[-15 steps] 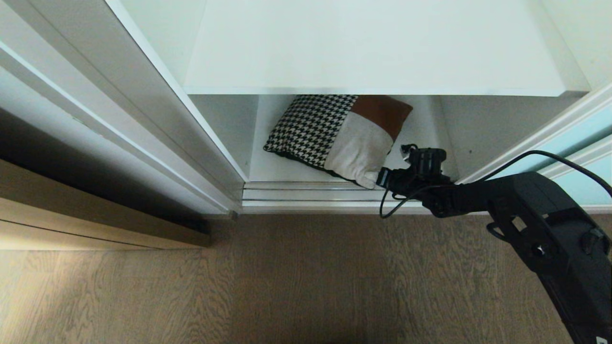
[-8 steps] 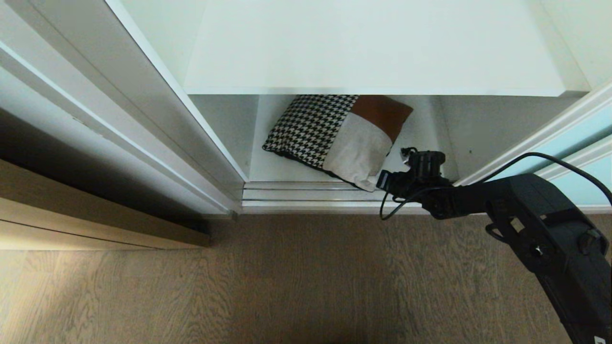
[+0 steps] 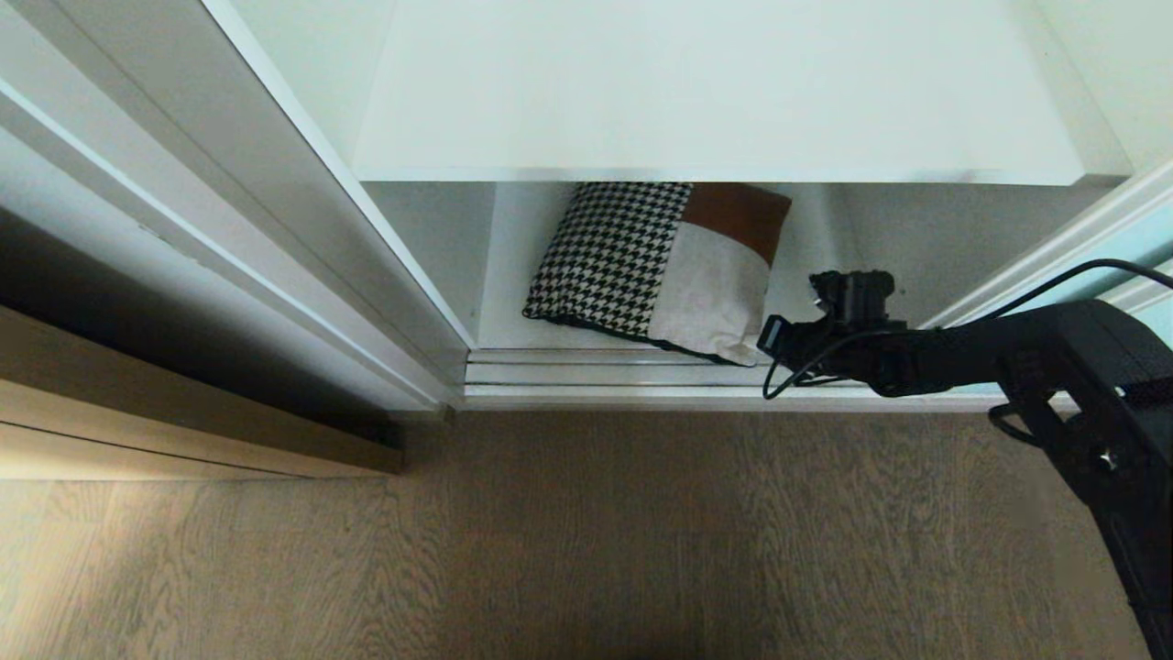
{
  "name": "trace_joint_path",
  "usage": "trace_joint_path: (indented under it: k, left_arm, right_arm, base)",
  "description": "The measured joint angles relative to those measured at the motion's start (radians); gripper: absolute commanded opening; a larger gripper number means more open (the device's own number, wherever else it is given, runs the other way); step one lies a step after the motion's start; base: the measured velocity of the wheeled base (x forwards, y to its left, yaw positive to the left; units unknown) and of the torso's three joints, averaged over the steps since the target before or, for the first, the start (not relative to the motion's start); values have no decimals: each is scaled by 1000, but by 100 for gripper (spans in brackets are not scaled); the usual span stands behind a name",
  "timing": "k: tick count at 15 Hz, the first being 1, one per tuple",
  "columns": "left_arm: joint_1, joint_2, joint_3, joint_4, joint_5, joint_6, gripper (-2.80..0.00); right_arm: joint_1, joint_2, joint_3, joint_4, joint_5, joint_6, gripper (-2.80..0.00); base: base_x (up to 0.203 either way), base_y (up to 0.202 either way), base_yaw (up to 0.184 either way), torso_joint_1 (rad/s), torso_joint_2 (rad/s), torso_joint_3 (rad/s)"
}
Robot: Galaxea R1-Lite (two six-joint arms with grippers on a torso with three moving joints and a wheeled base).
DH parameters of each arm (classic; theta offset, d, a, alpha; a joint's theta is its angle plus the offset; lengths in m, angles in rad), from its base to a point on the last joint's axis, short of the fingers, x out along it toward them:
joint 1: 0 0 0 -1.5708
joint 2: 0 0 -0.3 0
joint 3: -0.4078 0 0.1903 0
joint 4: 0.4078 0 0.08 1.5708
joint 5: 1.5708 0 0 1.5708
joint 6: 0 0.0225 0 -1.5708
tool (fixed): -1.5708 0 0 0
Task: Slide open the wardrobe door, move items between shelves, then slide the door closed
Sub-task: Place the pillow on the higher shelf
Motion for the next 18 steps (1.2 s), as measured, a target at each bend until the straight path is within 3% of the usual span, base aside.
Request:
trace_joint_path:
  k: [7,9,12,18]
  left_arm:
    - [0,1,0,2,-1,27,-280]
    - [0,1,0,1,11,-7,-280]
    - [0,1,0,2,11,-8,-280]
    - [0,1,0,5,8,32,-280]
  right_arm:
    - [-63,-86,190,-10,-40,-3,-280]
    - [-67,-78,197,-8,-49,-4,-280]
    - [-86,-60,169,-4,-72,-2,-280]
    - [-92,-56,183,0,-89,-1,-280]
  base:
    - [0,0,0,0,0,0]
    - [0,0,0,0,0,0]
    - [0,0,0,0,0,0]
    - [0,0,0,0,0,0]
